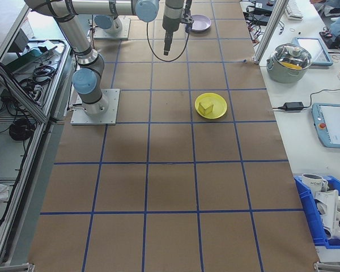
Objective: Sort blocks by color into plates
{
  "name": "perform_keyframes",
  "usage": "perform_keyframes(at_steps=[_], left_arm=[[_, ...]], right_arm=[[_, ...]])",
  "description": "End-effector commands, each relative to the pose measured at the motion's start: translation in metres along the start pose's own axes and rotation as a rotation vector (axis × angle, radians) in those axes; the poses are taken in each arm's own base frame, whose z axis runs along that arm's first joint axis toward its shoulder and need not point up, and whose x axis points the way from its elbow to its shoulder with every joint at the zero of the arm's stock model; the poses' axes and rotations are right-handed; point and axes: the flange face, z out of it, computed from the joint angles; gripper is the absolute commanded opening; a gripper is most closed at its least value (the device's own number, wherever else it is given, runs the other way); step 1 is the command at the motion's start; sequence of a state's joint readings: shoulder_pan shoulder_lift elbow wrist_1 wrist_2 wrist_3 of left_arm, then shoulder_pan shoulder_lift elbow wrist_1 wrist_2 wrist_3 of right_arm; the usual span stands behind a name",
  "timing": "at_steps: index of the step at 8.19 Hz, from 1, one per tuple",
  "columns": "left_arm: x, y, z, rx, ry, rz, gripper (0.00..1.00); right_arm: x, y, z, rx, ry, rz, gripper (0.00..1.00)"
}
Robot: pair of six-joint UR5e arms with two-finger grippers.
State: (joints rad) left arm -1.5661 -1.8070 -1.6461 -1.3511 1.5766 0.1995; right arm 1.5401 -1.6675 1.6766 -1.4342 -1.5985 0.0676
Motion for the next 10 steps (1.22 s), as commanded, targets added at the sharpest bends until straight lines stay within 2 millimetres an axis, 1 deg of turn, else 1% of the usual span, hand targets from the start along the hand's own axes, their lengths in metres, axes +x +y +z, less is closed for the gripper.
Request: perform_keyframes(at_steps=[1,2,3,5,6,8,10], left_arm=[[-0.073,-0.024,-0.003,0.080,-0.015,-0.053,0.00],[-0.097,-0.026,0.006,0.070,-0.002,-0.092,0.00],[-0.103,-0.028,0.012,0.061,0.000,-0.100,0.00],[-0.112,-0.035,0.032,0.033,0.007,-0.109,0.00],[-0.121,-0.042,0.043,0.047,-0.005,-0.117,0.00],[-0.158,-0.056,0.068,0.075,-0.002,-0.159,0.00],[-0.166,-0.060,0.078,0.059,0.003,-0.170,0.00]], right_arm=[[0.000,-0.001,0.000,0.000,-0.002,0.000,1.00],[0.000,-0.001,0.000,0.000,0.000,0.000,1.00],[0.000,-0.001,0.000,0.000,-0.002,0.000,1.00],[0.000,-0.001,0.000,0.001,-0.002,0.000,1.00],[0.000,-0.001,0.000,0.003,-0.002,0.000,1.00],[0.000,-0.001,0.000,0.003,-0.002,0.000,1.00],[0.000,-0.001,0.000,0.005,-0.002,0.000,1.00]])
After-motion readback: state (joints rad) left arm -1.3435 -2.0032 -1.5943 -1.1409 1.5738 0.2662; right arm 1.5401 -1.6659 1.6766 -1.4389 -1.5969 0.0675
